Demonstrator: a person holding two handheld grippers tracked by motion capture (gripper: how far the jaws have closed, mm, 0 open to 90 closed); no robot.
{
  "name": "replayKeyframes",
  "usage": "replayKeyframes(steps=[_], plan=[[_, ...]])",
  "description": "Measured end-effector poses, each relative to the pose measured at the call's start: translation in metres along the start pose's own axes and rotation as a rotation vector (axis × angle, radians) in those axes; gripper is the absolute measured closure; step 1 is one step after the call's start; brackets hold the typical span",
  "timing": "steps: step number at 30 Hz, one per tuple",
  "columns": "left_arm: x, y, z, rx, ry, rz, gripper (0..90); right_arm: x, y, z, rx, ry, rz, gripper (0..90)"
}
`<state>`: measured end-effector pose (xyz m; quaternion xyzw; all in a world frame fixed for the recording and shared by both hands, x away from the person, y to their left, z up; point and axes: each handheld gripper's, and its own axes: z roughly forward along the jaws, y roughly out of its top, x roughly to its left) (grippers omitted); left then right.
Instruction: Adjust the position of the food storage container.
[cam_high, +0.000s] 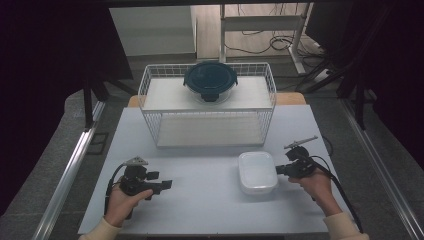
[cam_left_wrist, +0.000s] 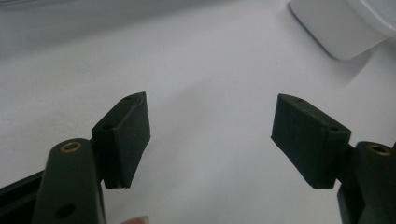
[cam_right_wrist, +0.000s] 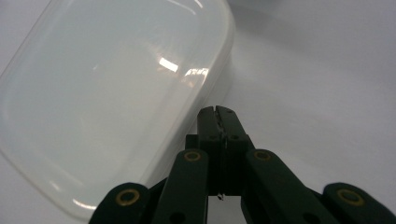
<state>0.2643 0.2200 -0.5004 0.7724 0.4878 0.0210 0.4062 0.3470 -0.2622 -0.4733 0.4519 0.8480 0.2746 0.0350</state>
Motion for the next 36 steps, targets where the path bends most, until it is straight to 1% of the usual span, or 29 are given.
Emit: replayKeyframes(steps=[1,3,5,7,8,10,12,14,16,17,18,19,21,22,23,27,31,34,35,36], plan=[[0.0,0.0,0.0,-0.001,0.0,-0.001,27.1,0.009,0.001,0.002,-0.003,0.015,-0.02,89.8],[0.0,0.0,-0.001,-0.003,0.001,-0.001,27.1,0.016,0.002,0.005,-0.008,0.03,-0.035,89.8],[-0.001,0.0,-0.001,-0.004,0.001,0.0,27.1,0.021,0.003,0.009,-0.004,0.049,-0.04,89.8],[-0.001,0.0,-0.002,-0.005,0.0,0.002,27.1,0.026,0.003,0.012,-0.005,0.05,-0.052,89.8],[-0.001,0.0,-0.002,-0.005,0.0,0.002,27.1,0.026,0.003,0.012,-0.005,0.05,-0.052,89.8],[-0.002,0.002,-0.002,-0.013,-0.001,-0.003,27.1,0.034,0.006,0.015,-0.013,0.061,-0.067,89.8],[-0.002,0.002,-0.003,-0.015,-0.003,-0.004,27.1,0.039,0.008,0.018,-0.018,0.076,-0.072,89.8],[-0.002,0.002,-0.002,-0.014,-0.002,-0.003,27.2,0.044,0.01,0.021,-0.015,0.08,-0.084,89.8],[-0.001,0.001,-0.002,-0.013,-0.001,-0.005,27.2,0.048,0.013,0.024,-0.017,0.095,-0.099,89.8],[-0.001,0.001,-0.002,-0.013,-0.001,-0.006,27.1,0.051,0.014,0.026,-0.02,0.105,-0.097,89.8],[-0.001,0.001,-0.002,-0.013,-0.001,-0.006,27.1,0.051,0.014,0.026,-0.02,0.105,-0.097,89.8],[-0.001,0.001,-0.002,-0.013,-0.001,-0.007,27.1,0.055,0.016,0.029,-0.022,0.114,-0.109,89.8],[-0.001,0.001,-0.002,-0.014,-0.001,-0.007,27.2,0.06,0.018,0.032,-0.022,0.12,-0.117,89.8],[-0.001,0.001,-0.002,-0.014,-0.001,-0.007,27.2,0.06,0.018,0.032,-0.022,0.12,-0.117,89.8],[-0.001,0.001,-0.002,-0.014,-0.002,-0.006,27.1,0.064,0.019,0.035,-0.025,0.14,-0.111,89.8],[-0.001,0.001,-0.001,-0.011,-0.002,-0.005,27.1,0.068,0.022,0.038,-0.03,0.139,-0.128,89.8],[0.0,0.001,-0.001,-0.009,0.0,-0.005,27.1,0.075,0.027,0.042,-0.043,0.168,-0.124,89.8],[0.0,0.001,-0.001,-0.009,-0.001,-0.006,27.0,0.078,0.028,0.045,-0.037,0.173,-0.131,89.8],[0.0,0.001,-0.001,-0.009,0.0,-0.008,27.0,0.079,0.027,0.049,-0.034,0.186,-0.134,89.8],[0.0,0.001,-0.001,-0.009,0.001,-0.008,27.0,0.079,0.027,0.05,-0.033,0.188,-0.135,89.8]])
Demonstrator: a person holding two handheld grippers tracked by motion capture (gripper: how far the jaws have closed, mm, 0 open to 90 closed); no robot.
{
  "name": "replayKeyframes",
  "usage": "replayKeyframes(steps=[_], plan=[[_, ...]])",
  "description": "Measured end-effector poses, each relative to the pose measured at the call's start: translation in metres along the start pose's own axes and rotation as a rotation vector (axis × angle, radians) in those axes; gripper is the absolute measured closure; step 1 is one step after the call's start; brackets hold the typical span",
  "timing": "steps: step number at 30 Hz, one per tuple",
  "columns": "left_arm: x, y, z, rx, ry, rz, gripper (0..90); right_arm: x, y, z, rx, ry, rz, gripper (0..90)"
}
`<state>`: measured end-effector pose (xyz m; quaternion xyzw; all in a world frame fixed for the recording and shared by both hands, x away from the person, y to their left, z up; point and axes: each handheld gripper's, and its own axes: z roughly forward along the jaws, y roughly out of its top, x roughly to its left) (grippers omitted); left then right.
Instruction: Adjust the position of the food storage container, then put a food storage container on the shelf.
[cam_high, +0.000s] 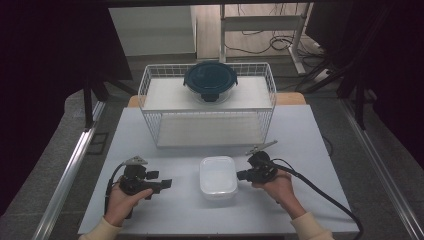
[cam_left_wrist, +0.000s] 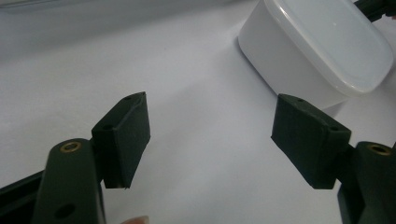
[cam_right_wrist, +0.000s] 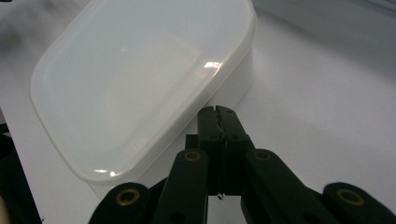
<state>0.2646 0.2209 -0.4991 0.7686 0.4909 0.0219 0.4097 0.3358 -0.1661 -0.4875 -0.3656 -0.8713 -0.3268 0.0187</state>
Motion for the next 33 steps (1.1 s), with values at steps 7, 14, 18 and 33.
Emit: replayKeyframes(steps=[7,14,18,33], plan=[[0.0,0.001,-0.003,-0.02,0.009,-0.008,27.2,-0.001,0.003,-0.024,-0.069,-0.061,0.0,89.8],[-0.006,0.002,-0.007,-0.044,0.011,0.006,27.2,0.008,-0.006,-0.049,-0.186,-0.058,0.028,76.5],[-0.009,0.003,-0.009,-0.055,0.009,0.01,27.2,0.014,-0.009,-0.051,-0.212,-0.063,0.03,50.6],[-0.029,0.018,-0.002,-0.091,0.007,-0.014,27.0,0.008,-0.012,-0.059,-0.31,0.034,0.183,27.0]])
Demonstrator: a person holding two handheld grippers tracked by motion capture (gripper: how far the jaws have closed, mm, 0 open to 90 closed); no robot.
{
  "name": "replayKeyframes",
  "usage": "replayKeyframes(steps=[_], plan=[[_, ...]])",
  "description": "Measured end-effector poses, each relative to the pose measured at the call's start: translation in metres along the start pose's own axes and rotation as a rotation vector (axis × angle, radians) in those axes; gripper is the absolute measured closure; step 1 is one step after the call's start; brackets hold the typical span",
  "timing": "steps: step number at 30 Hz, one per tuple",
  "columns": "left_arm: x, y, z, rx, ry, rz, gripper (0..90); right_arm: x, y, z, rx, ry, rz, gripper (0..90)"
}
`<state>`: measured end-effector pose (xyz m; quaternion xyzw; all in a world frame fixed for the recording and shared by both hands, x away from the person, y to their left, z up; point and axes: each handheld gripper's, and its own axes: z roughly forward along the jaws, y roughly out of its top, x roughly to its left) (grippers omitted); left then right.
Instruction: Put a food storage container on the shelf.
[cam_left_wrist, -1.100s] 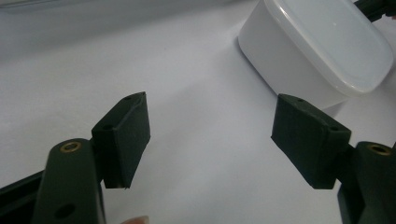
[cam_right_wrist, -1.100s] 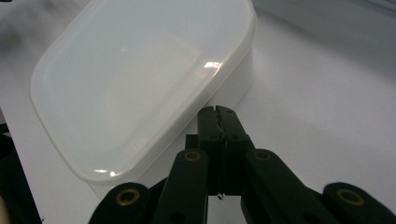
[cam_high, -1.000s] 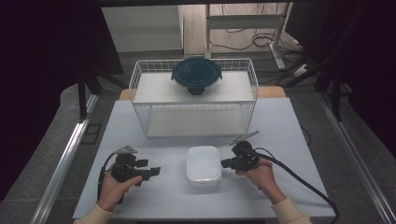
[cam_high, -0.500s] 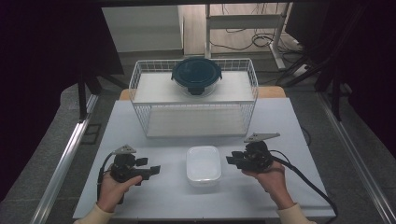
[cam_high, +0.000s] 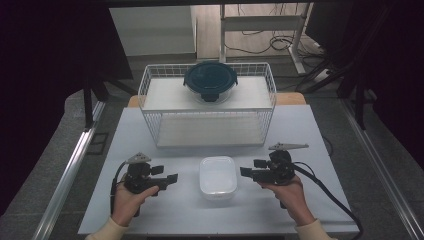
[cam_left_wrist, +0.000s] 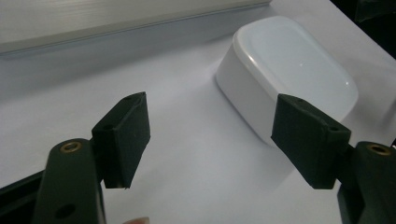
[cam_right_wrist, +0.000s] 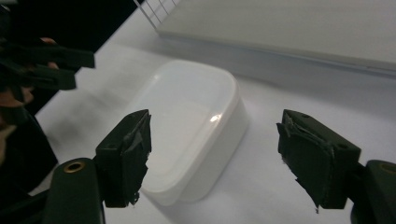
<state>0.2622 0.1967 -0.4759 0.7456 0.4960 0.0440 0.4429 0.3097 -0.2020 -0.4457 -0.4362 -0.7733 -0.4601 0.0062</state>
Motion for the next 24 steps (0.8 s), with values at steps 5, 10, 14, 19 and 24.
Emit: replayKeyframes(steps=[5,10,14,19,24], plan=[[-0.009,0.01,0.004,0.004,-0.024,-0.032,26.1,0.012,0.013,-0.013,-0.02,-0.009,-0.032,30.3],[-0.017,0.021,0.009,-0.016,-0.085,-0.086,25.7,0.026,0.016,-0.007,0.005,0.024,-0.035,32.9],[-0.017,0.019,0.016,0.008,-0.122,-0.11,25.7,0.025,0.013,0.003,0.042,0.018,-0.025,34.9],[-0.016,0.018,0.028,0.048,-0.15,-0.116,26.7,0.02,0.006,0.017,0.095,0.008,-0.027,36.8],[-0.015,0.019,0.039,0.049,-0.179,-0.149,27.9,0.008,-0.002,0.033,0.138,0.011,-0.004,39.7]])
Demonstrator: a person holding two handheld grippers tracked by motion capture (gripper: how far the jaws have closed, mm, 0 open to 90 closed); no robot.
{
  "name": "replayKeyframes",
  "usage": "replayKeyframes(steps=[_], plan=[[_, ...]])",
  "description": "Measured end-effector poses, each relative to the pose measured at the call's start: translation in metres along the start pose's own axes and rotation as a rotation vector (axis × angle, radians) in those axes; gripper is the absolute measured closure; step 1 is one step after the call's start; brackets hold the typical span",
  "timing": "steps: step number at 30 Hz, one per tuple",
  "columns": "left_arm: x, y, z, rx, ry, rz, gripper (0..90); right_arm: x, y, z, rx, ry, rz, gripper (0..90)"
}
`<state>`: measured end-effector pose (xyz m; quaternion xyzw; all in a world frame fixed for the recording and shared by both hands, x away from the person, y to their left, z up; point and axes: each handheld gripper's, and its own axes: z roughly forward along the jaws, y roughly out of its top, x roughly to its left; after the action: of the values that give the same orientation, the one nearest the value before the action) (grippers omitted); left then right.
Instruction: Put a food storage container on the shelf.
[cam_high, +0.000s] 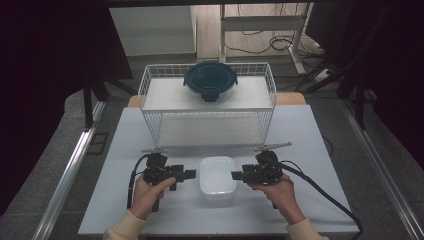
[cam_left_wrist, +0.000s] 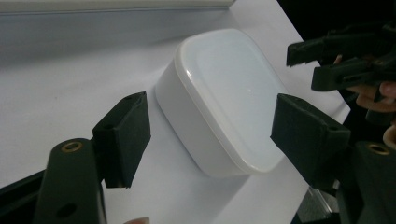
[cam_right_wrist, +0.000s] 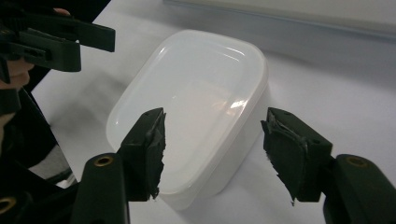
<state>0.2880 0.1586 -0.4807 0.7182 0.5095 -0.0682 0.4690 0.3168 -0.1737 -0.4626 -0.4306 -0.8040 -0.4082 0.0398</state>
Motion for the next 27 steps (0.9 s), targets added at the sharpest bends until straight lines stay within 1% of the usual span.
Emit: replayKeyframes(steps=[1,4,6,9,10,11,14,17,19,20,22,23,24,25,26,27], plan=[[0.0,0.0,0.002,0.006,-0.013,-0.009,28.4,-0.002,0.0,0.002,0.002,0.002,0.009,40.5],[0.001,0.001,0.009,0.017,-0.034,-0.027,29.4,-0.007,0.0,0.009,0.01,0.006,0.027,42.4],[0.002,0.001,0.013,0.028,-0.033,-0.041,30.3,-0.009,-0.001,0.012,0.017,0.014,0.04,43.5],[0.004,0.001,0.016,0.027,-0.031,-0.051,32.3,-0.01,-0.001,0.013,0.017,0.023,0.045,45.1],[0.004,0.001,0.017,0.024,-0.039,-0.064,32.3,-0.01,-0.001,0.013,0.017,0.023,0.045,45.1],[0.009,-0.001,0.021,0.027,-0.058,-0.101,33.5,-0.01,-0.001,0.014,0.017,0.026,0.048,45.6],[0.014,-0.004,0.026,0.047,-0.059,-0.111,35.2,-0.012,-0.002,0.016,0.024,0.031,0.058,46.5],[0.014,-0.004,0.027,0.049,-0.061,-0.113,36.6,-0.014,-0.004,0.019,0.036,0.03,0.07,47.8],[0.013,-0.004,0.029,0.05,-0.074,-0.119,37.5,-0.014,-0.004,0.02,0.037,0.038,0.077,48.7],[0.013,-0.005,0.03,0.046,-0.078,-0.126,41.2,-0.014,-0.004,0.021,0.038,0.054,0.093,51.0],[0.013,-0.006,0.031,0.052,-0.086,-0.128,44.8,-0.014,-0.005,0.022,0.042,0.057,0.095,53.7],[0.013,-0.007,0.032,0.055,-0.101,-0.133,46.0,-0.015,-0.006,0.023,0.04,0.065,0.103,55.7],[0.014,-0.008,0.033,0.053,-0.125,-0.15,48.3,-0.015,-0.006,0.023,0.039,0.076,0.115,56.9],[0.014,-0.008,0.033,0.053,-0.125,-0.15,50.9,-0.017,-0.006,0.022,0.037,0.083,0.127,58.5],[0.016,-0.009,0.035,0.056,-0.148,-0.156,53.6,-0.018,-0.007,0.022,0.033,0.092,0.14,59.8],[0.015,-0.011,0.037,0.066,-0.144,-0.158,57.0,-0.02,-0.007,0.022,0.033,0.103,0.158,61.5]])
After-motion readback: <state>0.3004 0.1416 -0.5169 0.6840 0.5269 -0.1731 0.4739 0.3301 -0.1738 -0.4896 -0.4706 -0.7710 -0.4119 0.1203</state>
